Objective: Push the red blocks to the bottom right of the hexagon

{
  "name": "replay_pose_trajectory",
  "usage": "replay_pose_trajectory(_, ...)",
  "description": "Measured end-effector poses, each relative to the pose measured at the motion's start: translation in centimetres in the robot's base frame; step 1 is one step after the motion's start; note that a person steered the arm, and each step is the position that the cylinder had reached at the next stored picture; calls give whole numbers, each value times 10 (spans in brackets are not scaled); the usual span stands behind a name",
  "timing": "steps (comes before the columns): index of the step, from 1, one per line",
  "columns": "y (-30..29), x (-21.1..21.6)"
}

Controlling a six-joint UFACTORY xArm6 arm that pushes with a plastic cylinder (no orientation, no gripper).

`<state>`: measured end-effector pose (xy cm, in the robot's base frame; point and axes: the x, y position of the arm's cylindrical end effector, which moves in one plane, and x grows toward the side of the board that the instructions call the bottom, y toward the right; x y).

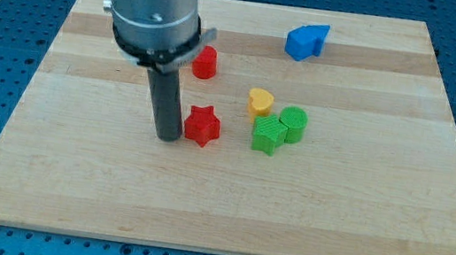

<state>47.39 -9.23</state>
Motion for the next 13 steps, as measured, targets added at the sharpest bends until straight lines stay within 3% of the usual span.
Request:
replay_pose_trajectory(1,2,7)
replay_pose_trajectory(2,14,51)
replay_pose_trajectory(3,63,43)
replay_pose_trajectory(5,33,-50)
replay_pose_trajectory(7,54,27)
replay_pose_trajectory(9,23,-32)
replay_pose_trajectory(10,30,-6)
replay_pose_trajectory(11,-12,10)
replay_pose_trajectory(12,-17,-45)
replay_pose_trajectory(13,-5,-68)
